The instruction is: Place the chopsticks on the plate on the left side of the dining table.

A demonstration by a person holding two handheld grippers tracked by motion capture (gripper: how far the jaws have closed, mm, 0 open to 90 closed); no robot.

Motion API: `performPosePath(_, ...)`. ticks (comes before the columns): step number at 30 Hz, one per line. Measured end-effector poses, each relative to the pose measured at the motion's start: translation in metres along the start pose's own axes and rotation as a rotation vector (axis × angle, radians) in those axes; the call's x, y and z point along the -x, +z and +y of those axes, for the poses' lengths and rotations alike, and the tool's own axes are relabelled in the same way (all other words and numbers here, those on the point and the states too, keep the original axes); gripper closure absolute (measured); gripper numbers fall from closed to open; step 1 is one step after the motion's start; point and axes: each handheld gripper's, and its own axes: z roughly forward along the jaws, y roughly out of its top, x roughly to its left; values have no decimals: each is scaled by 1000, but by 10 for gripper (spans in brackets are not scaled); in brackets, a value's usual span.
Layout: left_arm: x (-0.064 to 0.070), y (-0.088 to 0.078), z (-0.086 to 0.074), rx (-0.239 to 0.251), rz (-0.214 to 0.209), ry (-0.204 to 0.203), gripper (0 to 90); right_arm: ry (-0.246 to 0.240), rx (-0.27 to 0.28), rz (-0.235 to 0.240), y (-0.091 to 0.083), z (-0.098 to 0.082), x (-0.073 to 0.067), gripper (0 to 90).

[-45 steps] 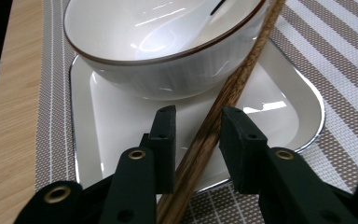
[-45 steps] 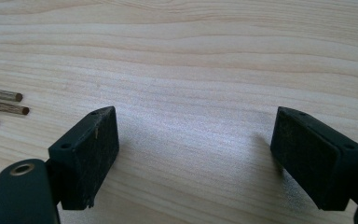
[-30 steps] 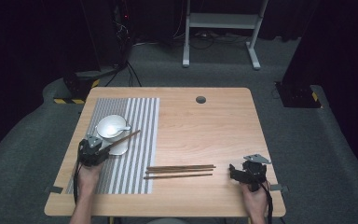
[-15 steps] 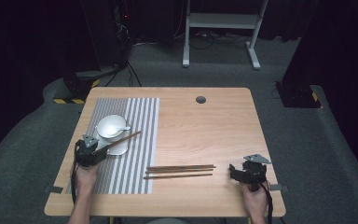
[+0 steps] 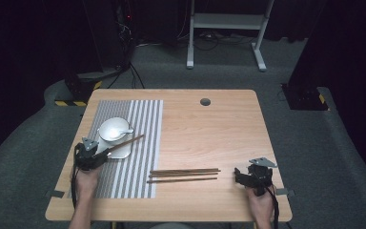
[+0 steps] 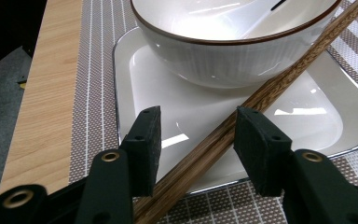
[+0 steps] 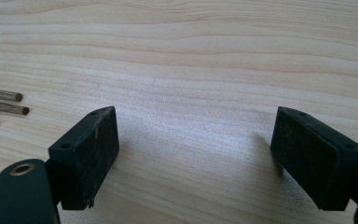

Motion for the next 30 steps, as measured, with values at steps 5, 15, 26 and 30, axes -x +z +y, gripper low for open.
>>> performPosePath(5, -1, 0, -1, -5, 5, 5, 513, 0, 0, 0, 0, 0, 0, 151)
performPosePath(15, -6, -2, -3, -7, 13, -19, 500, 1, 0, 0, 0, 0, 0, 151)
performPosePath(26, -12, -6, -6, -3, 29, -29, 507, 0, 0, 0, 0, 0, 0, 151)
performPosePath(30, -14, -6, -7, 1, 35, -37, 514, 1, 0, 0, 0, 0, 0, 151)
